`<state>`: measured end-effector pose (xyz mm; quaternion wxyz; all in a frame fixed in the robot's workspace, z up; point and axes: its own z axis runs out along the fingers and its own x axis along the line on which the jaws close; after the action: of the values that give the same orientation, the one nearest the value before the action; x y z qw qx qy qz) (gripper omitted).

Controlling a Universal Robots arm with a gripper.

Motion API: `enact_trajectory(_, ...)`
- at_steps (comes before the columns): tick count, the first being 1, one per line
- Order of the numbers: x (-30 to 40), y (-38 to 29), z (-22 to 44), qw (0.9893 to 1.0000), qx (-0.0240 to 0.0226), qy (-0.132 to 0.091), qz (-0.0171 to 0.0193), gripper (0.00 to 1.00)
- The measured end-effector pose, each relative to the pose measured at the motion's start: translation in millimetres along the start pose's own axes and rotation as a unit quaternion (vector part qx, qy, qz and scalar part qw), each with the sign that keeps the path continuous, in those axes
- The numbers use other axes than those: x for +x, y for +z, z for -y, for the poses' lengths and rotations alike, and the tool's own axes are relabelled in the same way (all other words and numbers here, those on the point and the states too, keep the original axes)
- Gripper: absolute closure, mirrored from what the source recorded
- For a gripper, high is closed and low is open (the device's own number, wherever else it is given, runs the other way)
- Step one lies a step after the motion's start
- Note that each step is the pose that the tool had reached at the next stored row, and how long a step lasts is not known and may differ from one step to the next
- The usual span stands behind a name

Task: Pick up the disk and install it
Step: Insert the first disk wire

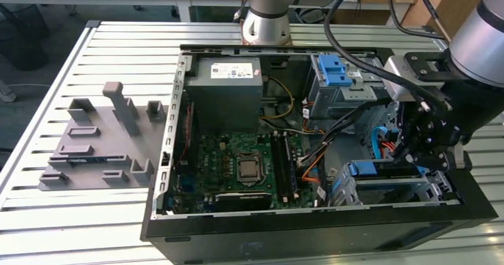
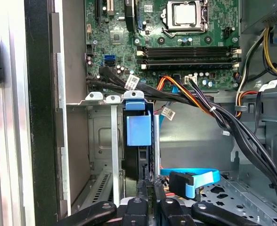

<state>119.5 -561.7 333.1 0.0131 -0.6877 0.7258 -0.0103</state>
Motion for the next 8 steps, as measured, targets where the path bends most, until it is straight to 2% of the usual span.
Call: enact_trajectory(8,0.3,0.3,0.7,1.0,-0.0007,0.001,0.0,0.84)
